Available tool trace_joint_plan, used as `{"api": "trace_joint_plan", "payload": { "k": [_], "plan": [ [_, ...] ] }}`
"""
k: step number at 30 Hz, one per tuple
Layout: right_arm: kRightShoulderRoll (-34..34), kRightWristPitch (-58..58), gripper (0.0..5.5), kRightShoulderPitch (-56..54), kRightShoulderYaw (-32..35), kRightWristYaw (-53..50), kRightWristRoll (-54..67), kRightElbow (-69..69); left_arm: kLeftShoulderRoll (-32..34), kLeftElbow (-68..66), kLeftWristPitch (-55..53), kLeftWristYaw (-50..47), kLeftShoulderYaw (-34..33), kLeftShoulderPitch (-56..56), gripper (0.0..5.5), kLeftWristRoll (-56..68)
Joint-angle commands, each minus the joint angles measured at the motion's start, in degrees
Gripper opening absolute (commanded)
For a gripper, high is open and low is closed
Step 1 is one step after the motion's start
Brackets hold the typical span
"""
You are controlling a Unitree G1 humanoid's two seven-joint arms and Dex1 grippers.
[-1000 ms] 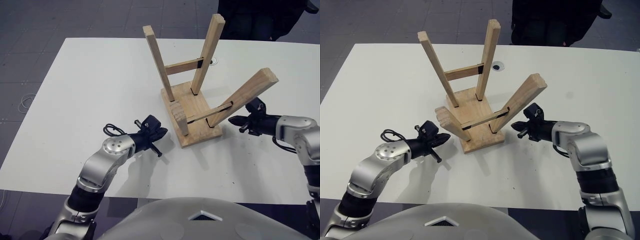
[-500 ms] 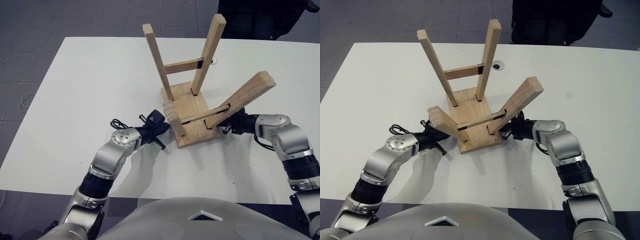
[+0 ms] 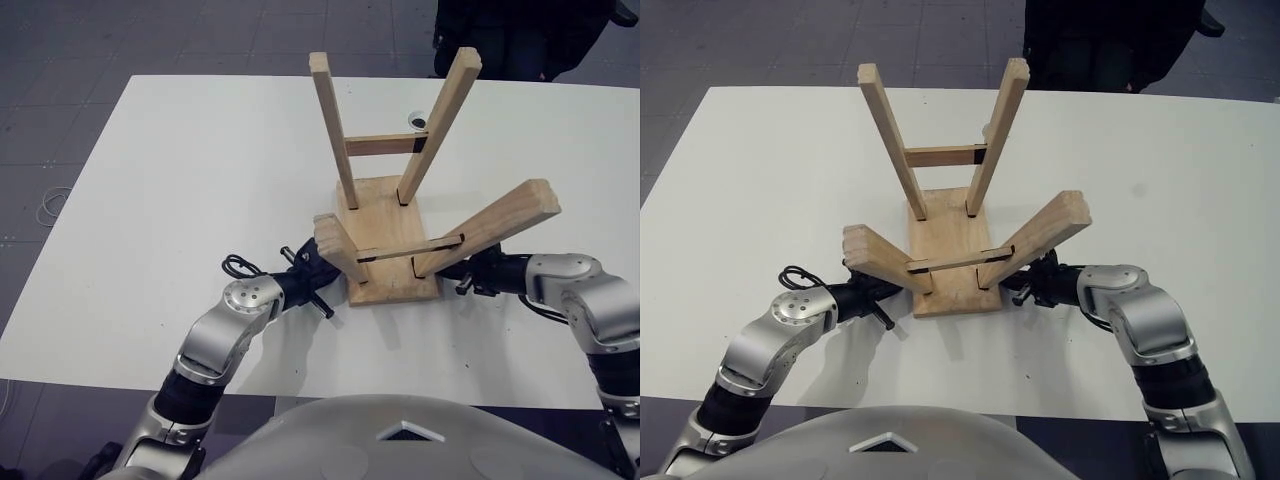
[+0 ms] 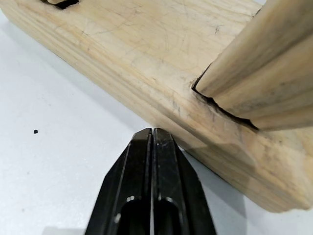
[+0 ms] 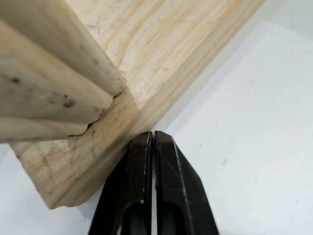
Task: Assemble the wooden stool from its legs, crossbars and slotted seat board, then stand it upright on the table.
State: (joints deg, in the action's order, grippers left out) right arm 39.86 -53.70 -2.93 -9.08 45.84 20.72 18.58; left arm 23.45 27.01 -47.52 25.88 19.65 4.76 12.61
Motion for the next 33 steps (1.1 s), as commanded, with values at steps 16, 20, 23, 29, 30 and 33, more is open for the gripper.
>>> {"api": "trace_joint_plan", "payload": {
  "k": [16, 20, 23, 29, 30, 33],
  "plan": [
    [7.1, -0.94, 0.13, 0.44, 6.57, 3.71, 3.35, 1.73, 7.67, 10.27, -4.24, 3.53, -6.67, 5.19, 0.1, 3.77],
    [9.52, -2.48, 0.13, 1.91, 8.16, 5.46, 5.84, 4.91, 10.49, 5.28, -1.33, 5.49, -12.86, 2.73, 0.1, 4.38],
    [12.96, -2.64, 0.13, 3.74, 8.83, 8.68, 7.82, 7.25, 9.92, -1.49, 3.42, 6.3, -13.47, -2.34, 0.1, 3.34],
    [17.5, -1.82, 0.13, 4.3, 10.25, 12.74, 10.19, 8.15, 8.04, -18.53, 15.32, 8.43, -11.25, -12.1, 0.1, -0.67],
    [17.77, -1.87, 0.13, 4.24, 10.2, 13.24, 10.64, 8.48, 7.62, -21.49, 17.39, 8.81, -10.84, -13.56, 0.1, -1.5],
    [19.27, -1.38, 0.13, 6.91, 9.99, 15.31, 11.81, 10.33, 5.73, -32.49, 24.7, 10.24, -9.34, -19.35, 0.1, -4.13]
  ]
}}
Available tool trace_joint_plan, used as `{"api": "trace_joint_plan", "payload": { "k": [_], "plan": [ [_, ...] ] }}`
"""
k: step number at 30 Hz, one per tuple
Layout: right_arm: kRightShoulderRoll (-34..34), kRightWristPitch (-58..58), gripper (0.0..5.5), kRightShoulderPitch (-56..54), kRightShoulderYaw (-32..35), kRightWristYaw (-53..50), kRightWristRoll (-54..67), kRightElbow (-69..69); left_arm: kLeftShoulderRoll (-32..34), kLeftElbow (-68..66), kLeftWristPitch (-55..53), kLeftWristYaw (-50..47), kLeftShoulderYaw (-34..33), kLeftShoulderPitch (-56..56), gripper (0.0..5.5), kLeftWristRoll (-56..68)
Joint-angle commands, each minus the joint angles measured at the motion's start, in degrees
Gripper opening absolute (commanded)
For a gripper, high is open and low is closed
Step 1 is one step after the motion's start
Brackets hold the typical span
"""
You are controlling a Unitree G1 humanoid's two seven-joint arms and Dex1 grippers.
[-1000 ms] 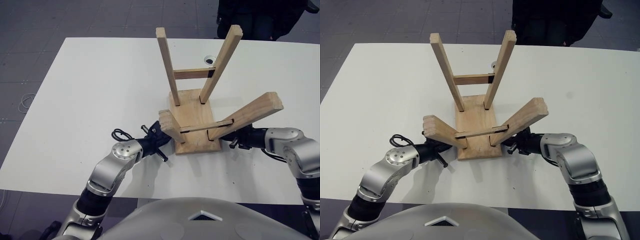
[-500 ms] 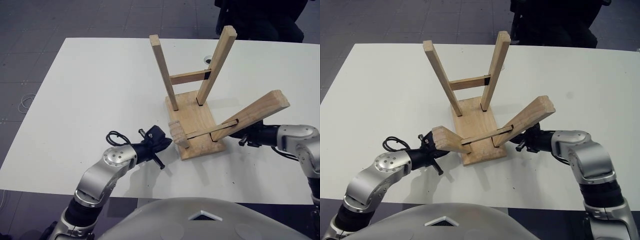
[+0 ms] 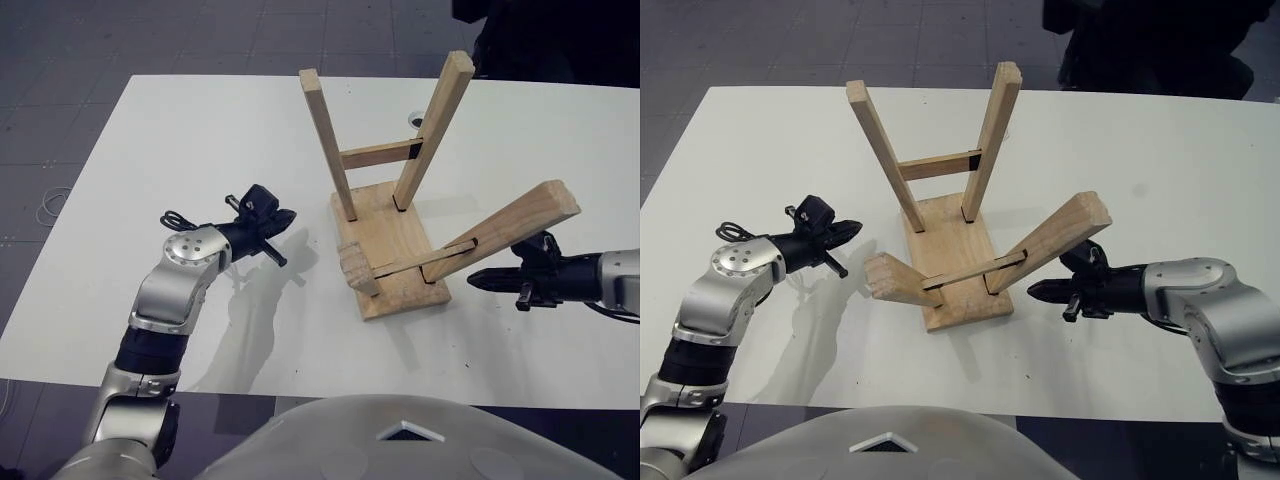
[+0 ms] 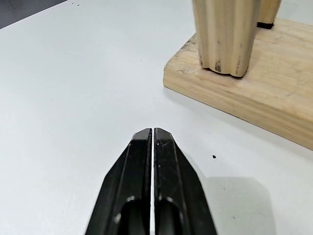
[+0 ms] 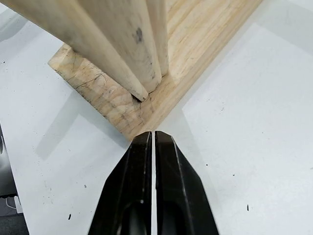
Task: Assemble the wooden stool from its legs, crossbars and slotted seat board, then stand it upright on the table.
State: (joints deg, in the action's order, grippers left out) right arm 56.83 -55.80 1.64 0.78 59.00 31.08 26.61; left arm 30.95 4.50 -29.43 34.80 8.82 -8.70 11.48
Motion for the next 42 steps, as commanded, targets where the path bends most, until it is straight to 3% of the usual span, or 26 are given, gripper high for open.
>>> {"api": "trace_joint_plan", "payload": {
  "k": [1, 6, 22, 28, 36, 42],
  "plan": [
    [2.73, 1.01, 0.13, 3.12, 0.18, 2.59, 1.63, 2.64, -2.33, -12.98, 8.74, 1.62, 1.66, -7.34, 0.1, -3.72],
    [3.22, 1.74, 0.13, 3.98, -0.07, 3.15, 2.19, 4.29, -4.79, -22.73, 16.15, 3.46, 1.86, -11.77, 0.1, -5.45],
    [-4.51, 4.49, 0.13, -5.1, -13.87, -0.5, -3.55, -4.01, -15.5, -58.11, 36.42, 3.06, 1.64, -26.77, 0.1, -10.8],
    [-5.0, 4.97, 0.13, -6.15, -15.31, -0.08, -4.46, -5.41, -16.46, -65.62, 39.78, 3.49, 2.12, -28.09, 0.1, -13.74],
    [-9.77, 7.66, 0.13, -11.37, -15.04, -4.88, -9.09, -15.54, -16.27, -65.24, 41.27, 9.16, 0.62, -28.0, 0.1, -12.67],
    [-14.4, 11.2, 0.13, -17.15, -15.9, -5.87, -12.78, -24.38, -15.3, -50.45, 37.6, 14.69, 1.65, -20.49, 0.1, -10.62]
  ]
}}
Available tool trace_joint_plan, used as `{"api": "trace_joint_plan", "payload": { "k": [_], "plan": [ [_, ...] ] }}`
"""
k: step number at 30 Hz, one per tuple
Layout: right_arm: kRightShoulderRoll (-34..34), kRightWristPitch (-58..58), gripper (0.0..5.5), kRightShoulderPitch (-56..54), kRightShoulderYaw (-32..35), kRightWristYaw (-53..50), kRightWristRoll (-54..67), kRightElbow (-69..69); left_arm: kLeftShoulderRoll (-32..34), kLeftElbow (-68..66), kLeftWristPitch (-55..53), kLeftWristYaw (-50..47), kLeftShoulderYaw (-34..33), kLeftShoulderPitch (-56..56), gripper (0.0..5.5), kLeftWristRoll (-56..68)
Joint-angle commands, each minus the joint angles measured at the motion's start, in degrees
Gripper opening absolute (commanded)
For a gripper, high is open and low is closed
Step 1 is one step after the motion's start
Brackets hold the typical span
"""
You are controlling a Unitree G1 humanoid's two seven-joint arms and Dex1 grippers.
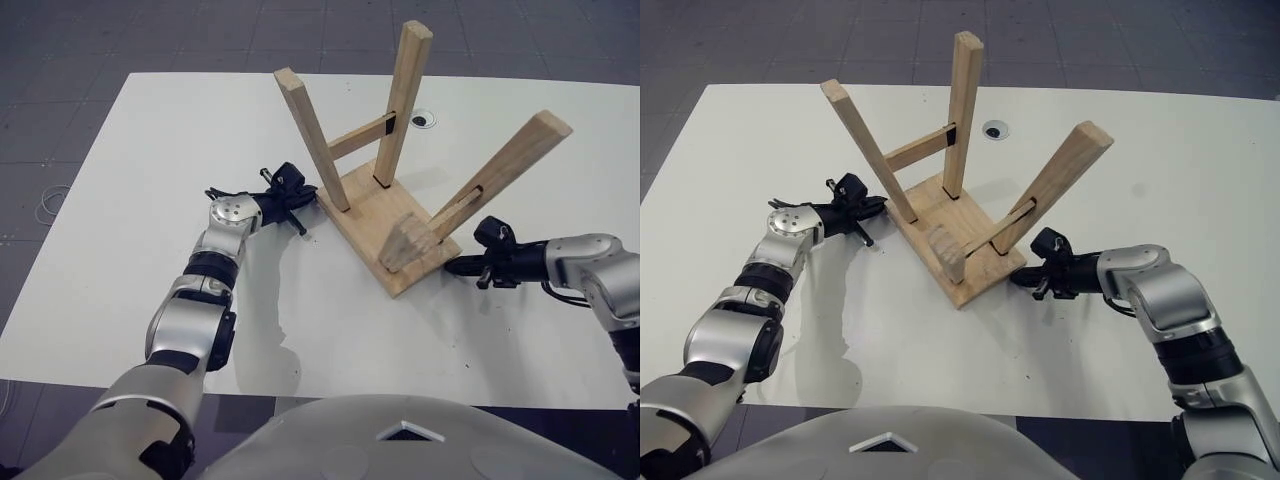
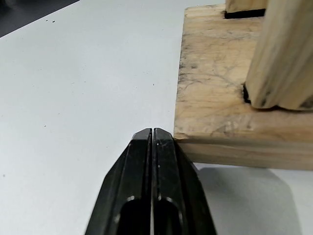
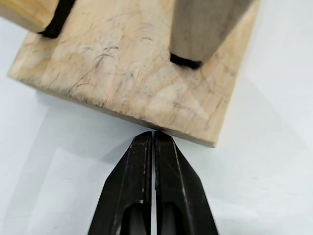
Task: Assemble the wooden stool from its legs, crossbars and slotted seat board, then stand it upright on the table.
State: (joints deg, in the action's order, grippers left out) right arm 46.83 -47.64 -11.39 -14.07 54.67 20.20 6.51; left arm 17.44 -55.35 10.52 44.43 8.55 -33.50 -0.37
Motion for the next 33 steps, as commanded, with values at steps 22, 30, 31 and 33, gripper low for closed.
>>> {"api": "trace_joint_plan", "payload": {
  "k": [22, 30, 31, 33],
  "plan": [
    [-20.3, 26.53, 0.13, -25.22, 0.95, -3.21, -16.12, -48.33, 4.31, 52.44, -23.39, 0.61, 0.83, 25.86, 0.1, 3.91],
    [-15.29, 17.4, 0.13, -17.67, 8.16, -4.96, -12.38, -35.16, 6.88, 61.95, -26.88, -3.87, -5.04, 32.63, 0.1, 6.13],
    [-14.62, 15.77, 0.13, -15.85, 8.76, -4.82, -11.83, -32.01, 7.07, 63.68, -27.57, -4.53, -5.71, 33.82, 0.1, 6.55],
    [-12.65, 12.79, 0.13, -12.27, 9.68, -4.03, -11.02, -26.95, 7.69, 66.99, -29.19, -4.9, -6.36, 36.38, 0.1, 7.54]
  ]
}}
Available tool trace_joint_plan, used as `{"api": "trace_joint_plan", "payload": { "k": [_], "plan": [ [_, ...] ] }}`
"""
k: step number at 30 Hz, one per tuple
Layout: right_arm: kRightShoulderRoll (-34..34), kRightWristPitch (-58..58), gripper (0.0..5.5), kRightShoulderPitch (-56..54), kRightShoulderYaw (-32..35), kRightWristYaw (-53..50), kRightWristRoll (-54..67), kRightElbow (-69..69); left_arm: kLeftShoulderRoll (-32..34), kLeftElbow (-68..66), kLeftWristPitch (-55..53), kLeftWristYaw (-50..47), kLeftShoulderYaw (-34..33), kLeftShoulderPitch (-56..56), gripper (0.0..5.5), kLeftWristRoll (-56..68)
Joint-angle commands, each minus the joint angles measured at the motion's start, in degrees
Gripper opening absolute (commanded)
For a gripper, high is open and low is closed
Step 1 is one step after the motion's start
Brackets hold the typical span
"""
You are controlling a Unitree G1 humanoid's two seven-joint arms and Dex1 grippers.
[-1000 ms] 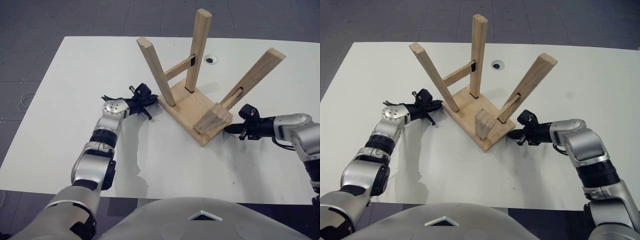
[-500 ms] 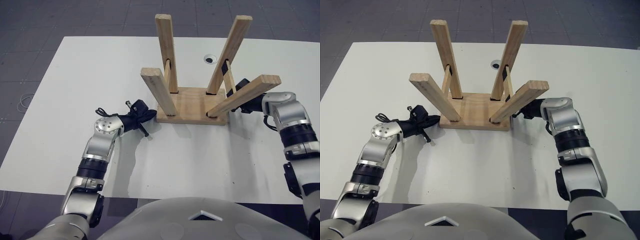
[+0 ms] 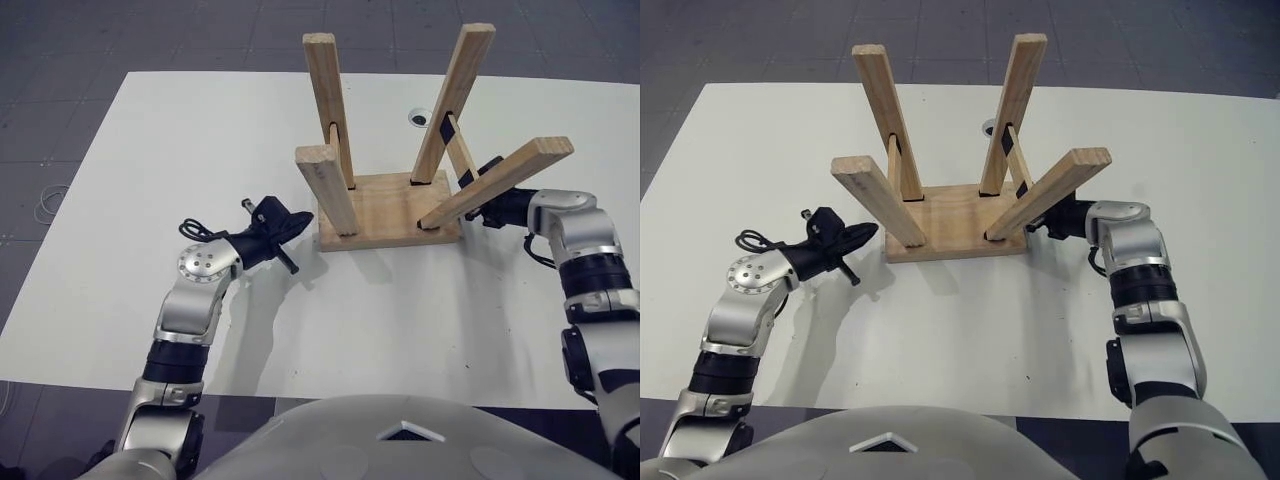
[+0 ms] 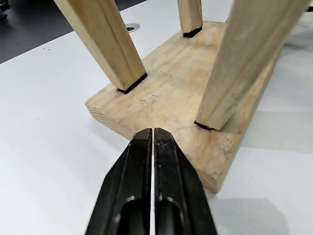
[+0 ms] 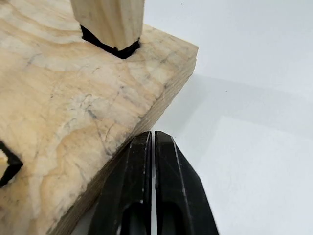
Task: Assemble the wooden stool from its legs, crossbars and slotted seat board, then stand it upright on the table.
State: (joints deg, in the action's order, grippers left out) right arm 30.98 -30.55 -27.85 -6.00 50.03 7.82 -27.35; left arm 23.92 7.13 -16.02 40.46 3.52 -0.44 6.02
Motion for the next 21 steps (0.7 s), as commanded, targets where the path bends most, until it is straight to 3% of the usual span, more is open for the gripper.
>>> {"api": "trace_joint_plan", "payload": {
  "k": [1, 5, 21],
  "plan": [
    [4.48, -5.25, 0.13, 5.71, 1.81, 1.46, 1.63, 8.57, 1.7, 5.92, -3.4, -0.75, -1.35, 4.52, 0.1, 1.63],
    [9.15, -5.44, 0.13, 8.98, 0.53, 5.2, 0.93, 10.44, 3.04, 9.08, -5.72, -0.77, -1.28, 6.8, 0.1, 2.63],
    [7.5, -12.15, 0.13, 13.32, -2.25, 4.52, 3.87, 23.92, 3.24, 9.22, -7.12, -2.61, 0.54, 4.88, 0.1, 3.33]
  ]
}}
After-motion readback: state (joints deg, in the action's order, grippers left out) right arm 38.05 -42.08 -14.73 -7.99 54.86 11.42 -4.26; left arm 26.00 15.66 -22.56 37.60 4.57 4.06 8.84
